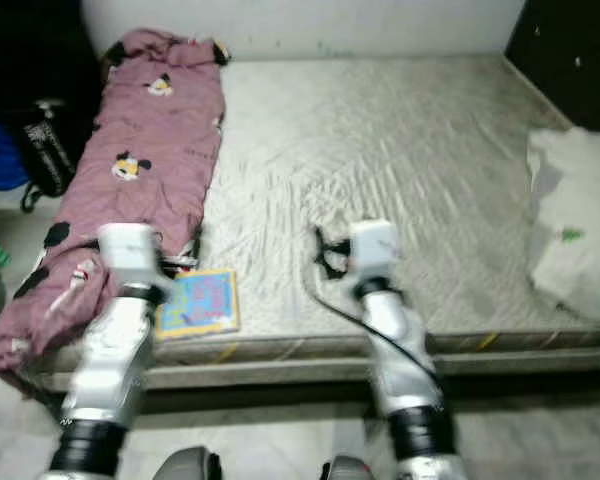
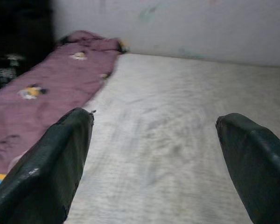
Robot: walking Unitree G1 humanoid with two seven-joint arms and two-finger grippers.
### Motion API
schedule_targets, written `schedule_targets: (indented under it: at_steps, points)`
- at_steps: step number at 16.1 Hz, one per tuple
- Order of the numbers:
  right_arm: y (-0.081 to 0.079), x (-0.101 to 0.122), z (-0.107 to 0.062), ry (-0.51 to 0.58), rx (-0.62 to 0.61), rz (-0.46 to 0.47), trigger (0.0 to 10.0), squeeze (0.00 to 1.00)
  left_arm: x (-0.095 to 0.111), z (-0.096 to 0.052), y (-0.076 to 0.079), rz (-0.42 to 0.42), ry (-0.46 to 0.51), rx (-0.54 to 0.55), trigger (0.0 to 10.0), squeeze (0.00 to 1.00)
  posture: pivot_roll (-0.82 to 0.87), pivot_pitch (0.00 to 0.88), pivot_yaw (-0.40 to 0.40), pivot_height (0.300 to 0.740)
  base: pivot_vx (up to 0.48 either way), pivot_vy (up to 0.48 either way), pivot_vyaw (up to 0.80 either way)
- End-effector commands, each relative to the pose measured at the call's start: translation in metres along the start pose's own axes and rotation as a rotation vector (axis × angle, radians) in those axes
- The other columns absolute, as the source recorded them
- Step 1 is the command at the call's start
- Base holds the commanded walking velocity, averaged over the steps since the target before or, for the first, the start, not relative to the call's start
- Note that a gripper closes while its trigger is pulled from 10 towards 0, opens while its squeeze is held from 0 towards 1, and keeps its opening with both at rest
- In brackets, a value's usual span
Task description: Clean up the room
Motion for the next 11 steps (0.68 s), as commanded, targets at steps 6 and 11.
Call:
schedule_targets:
  at_steps: [6,11]
  points:
    - [-0.0108,0.0016,0.0028,0.009,0.029,0.011,10.0,0.00,0.0034,-0.0005,-0.0106,0.027,0.008,0.021,10.0,0.00,-0.01,0.039,0.011,0.740,0.000,-0.084,0.00]
    - [-0.0100,0.0012,0.0033,0.007,0.027,0.014,10.0,0.00,0.0035,0.0003,-0.0100,0.024,0.010,0.020,10.0,0.00,-0.01,0.039,0.009,0.740,0.000,-0.324,0.00]
Point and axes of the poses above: a point about 5 cm out from each wrist's last joint towards the gripper, its own z axis pointing out of the wrist towards the gripper, its own x axis along the axis of the wrist's last joint, y = z × x, the point moved 4 cm from there along z, pointing out of the wrist towards the gripper, and after that the axes turned 3 degrees about -z, right-handed, at the moved point
